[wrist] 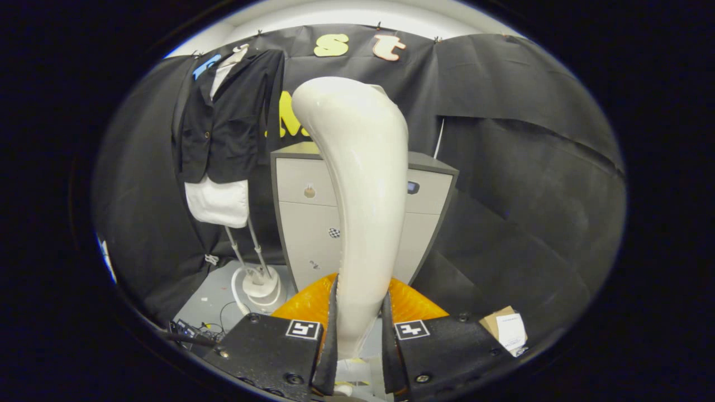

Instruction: Iron the clothes twice with a garment steamer, once on the left side and once on the right side.

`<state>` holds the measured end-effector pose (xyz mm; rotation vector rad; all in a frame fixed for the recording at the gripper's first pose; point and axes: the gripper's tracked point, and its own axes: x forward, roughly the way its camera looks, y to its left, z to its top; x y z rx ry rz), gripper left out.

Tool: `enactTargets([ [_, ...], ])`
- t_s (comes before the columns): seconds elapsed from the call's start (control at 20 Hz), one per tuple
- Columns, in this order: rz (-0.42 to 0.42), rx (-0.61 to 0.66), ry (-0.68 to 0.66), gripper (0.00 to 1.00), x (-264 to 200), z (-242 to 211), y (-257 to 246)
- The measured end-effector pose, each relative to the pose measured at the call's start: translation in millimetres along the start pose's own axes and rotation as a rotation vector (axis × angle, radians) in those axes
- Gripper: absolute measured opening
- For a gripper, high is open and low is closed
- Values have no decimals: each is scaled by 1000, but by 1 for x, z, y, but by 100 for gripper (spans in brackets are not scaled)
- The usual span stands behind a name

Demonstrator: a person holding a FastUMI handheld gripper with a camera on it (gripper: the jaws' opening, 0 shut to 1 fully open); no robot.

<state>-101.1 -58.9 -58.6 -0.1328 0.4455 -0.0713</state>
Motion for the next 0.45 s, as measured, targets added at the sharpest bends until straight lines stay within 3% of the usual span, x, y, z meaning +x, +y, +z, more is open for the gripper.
enactTargets([
  [0.45,11,-20,3,35,7,2,2],
])
